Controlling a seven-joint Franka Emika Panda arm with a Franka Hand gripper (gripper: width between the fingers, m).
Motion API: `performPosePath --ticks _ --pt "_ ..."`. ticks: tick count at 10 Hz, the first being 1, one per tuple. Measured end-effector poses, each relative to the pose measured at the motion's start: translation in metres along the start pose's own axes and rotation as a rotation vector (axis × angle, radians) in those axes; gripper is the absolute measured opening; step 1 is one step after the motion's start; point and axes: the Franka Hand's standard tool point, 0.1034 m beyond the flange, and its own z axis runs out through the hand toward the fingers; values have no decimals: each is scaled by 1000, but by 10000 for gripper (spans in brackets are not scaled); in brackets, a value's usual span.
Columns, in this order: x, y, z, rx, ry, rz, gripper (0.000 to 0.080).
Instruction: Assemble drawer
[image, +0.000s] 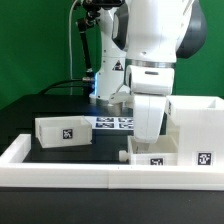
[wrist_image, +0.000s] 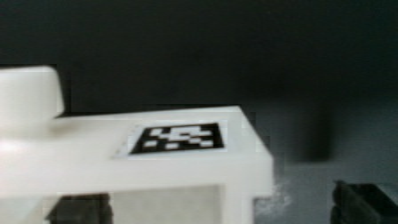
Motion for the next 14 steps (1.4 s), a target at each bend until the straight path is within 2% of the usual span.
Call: performPosePath --ticks 3,6,7,10,12,14 --pt "-14 12 -26 31 -17 2 647" --pt "-41 39 -41 63 -27 -50 648" --pt "-48 51 -46 59 -27 -53 648" --pt "-51 49 -42 59 -17 -62 648" --pt "-65 44 -27 60 76 -65 648" --pt "-70 41 -18 69 124 -74 648"
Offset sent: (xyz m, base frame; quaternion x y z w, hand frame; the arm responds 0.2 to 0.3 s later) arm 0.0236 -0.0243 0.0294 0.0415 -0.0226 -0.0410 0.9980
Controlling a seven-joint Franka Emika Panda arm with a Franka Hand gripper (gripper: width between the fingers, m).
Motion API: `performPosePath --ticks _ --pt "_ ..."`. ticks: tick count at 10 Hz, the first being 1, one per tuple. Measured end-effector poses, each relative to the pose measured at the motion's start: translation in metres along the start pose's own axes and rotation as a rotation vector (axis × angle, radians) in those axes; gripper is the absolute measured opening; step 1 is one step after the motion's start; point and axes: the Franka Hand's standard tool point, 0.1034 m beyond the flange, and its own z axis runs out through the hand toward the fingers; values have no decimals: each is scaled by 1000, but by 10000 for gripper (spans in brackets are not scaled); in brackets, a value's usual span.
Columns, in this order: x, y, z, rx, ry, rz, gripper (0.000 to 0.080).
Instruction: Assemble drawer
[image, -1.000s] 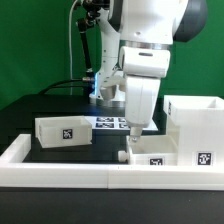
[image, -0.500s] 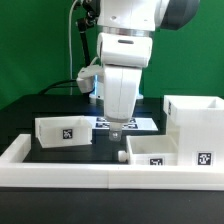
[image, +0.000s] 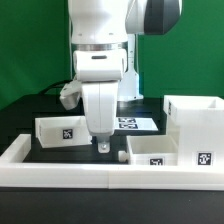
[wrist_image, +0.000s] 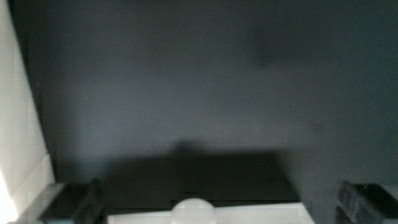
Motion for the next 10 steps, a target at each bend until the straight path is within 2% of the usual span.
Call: performPosePath --ticks 3,5,7,10 --pt "-5 -4 6 4 95 -24 648" --pt "-7 -4 10 19 161 -23 648" --pt "1 6 13 13 176 -4 648" --pt "19 7 16 24 183 66 648"
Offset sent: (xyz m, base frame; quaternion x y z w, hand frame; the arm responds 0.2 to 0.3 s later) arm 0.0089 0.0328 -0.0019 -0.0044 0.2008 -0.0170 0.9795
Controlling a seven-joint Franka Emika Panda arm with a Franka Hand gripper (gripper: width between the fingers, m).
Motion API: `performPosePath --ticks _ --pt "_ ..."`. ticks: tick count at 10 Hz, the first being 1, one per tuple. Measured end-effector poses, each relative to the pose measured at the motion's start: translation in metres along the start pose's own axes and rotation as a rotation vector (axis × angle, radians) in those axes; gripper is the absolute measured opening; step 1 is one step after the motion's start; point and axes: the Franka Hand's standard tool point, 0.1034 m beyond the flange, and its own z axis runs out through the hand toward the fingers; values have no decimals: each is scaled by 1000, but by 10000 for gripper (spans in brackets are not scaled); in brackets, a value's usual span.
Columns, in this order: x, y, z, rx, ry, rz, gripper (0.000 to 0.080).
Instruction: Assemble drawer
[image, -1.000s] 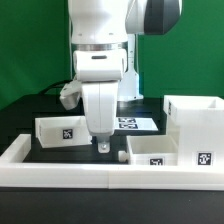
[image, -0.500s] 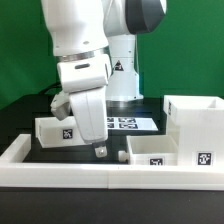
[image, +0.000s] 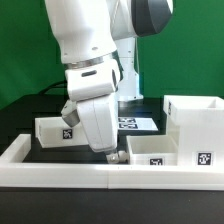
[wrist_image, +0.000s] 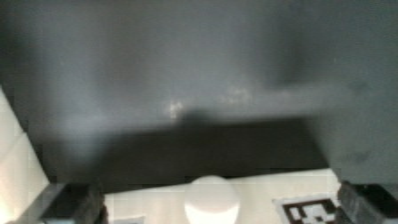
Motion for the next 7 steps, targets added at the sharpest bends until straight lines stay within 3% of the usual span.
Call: performPosePath --ticks 2,3,7 --pt "7 -1 3 -9 6 44 648" --pt "1 1 0 -55 4 109 648" --pt "1 -2 4 -43 3 88 648"
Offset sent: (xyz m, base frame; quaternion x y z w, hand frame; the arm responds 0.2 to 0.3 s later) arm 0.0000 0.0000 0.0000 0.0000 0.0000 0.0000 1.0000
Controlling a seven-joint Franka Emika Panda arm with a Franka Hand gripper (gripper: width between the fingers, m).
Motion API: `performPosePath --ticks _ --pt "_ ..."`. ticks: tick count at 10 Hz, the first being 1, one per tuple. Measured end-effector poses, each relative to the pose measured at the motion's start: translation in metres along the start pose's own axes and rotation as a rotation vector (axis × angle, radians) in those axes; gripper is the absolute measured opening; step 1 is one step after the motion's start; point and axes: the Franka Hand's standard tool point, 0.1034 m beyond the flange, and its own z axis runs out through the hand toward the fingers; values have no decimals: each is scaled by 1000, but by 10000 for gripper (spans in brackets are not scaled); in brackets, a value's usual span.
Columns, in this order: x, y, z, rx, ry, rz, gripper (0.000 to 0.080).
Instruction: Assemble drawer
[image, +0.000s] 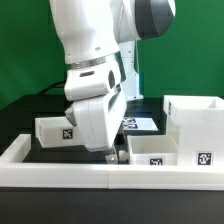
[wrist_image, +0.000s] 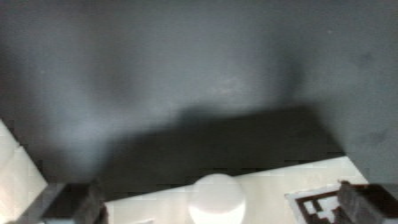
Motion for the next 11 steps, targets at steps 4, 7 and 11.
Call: performPosePath --ticks 4,7,11 --pt "18 0 2 -12 8 -45 648" --pt "19 1 3 -24 -6 -74 648" --pt "24 1 5 -21 -15 -104 648"
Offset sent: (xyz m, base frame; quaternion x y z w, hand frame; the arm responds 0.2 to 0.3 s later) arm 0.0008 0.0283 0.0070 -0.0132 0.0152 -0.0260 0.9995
